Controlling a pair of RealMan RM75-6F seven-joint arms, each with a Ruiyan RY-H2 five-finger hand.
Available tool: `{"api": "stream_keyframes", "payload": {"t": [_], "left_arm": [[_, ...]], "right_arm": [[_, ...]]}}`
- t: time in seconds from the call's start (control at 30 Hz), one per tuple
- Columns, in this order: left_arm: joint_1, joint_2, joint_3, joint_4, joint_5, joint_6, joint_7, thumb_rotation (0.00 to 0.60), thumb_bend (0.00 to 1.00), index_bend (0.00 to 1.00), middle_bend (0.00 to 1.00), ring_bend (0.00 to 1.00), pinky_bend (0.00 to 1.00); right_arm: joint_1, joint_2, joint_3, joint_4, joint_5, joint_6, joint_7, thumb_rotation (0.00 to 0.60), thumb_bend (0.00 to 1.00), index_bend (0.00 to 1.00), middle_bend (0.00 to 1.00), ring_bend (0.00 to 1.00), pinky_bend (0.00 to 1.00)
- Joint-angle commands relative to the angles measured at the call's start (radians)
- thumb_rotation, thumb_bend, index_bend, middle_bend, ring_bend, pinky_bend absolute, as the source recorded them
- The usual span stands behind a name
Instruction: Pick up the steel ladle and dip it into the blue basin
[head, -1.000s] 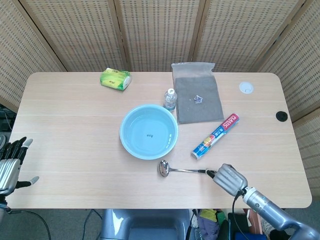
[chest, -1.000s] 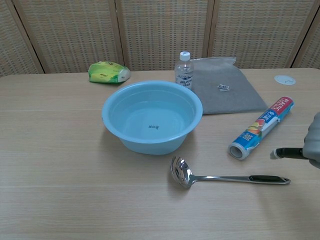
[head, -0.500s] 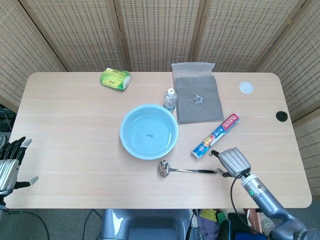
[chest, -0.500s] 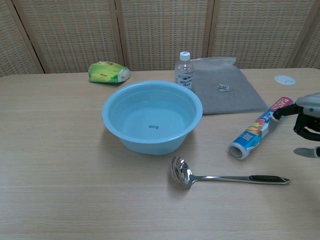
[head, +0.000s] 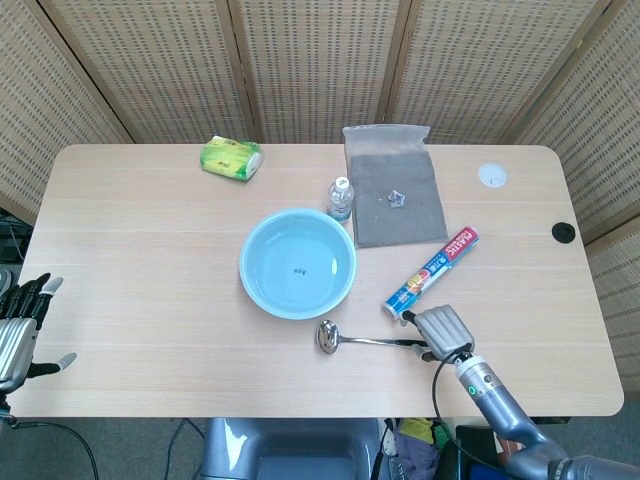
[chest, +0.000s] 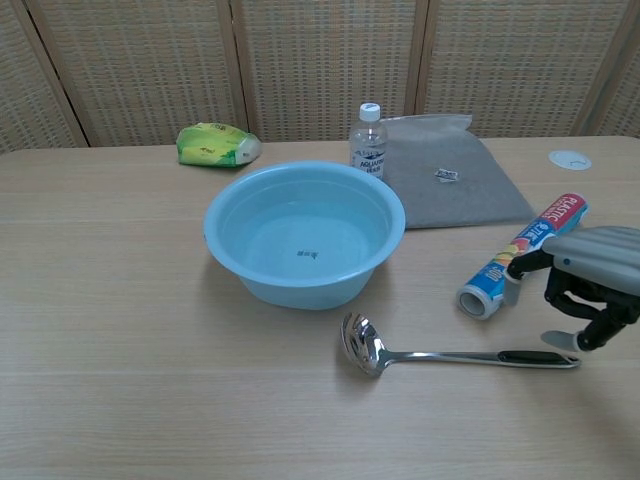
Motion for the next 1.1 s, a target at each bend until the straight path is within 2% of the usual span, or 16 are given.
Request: {"api": "stream_keyframes", "payload": {"t": [0.03,0.33,0.67,1.1], "left_arm": [[-0.001,0.000,0.000,0.000,-0.001,-0.001,0.001,0.600,0.00,0.00,0.00,0.00,0.00],[-0.008,-0.004,-0.005,0.005,-0.015,-0.014,0.008,0.600,0.00,0.00,0.00,0.00,0.00],[-0.010,-0.004,-0.009,0.006,-0.024,-0.014,0.008,0.600,0.00,0.00,0.00,0.00,0.00],[-0.012,-0.009,-0.006,0.003,-0.025,-0.016,0.022,0.600,0.00,0.00,0.00,0.00,0.00]], "right_arm": [[-0.001,-0.042,0.004,0.032,0.038,0.009,-0.030,0.600,0.36,0.37,0.87,0.92,1.00],[0.003,-0.134,0.006,0.076,0.124,0.027,-0.138,0.600,0.36,0.37,0.87,0.92,1.00],[-0.001,-0.191,-0.006,0.099,0.181,0.061,-0.219,0.600,0.36,0.38,0.87,0.92,1.00],[-0.022,-0.235,-0.034,0.169,0.136,0.124,-0.227,0.600,0.35,0.40,0.88,0.92,1.00]]}}
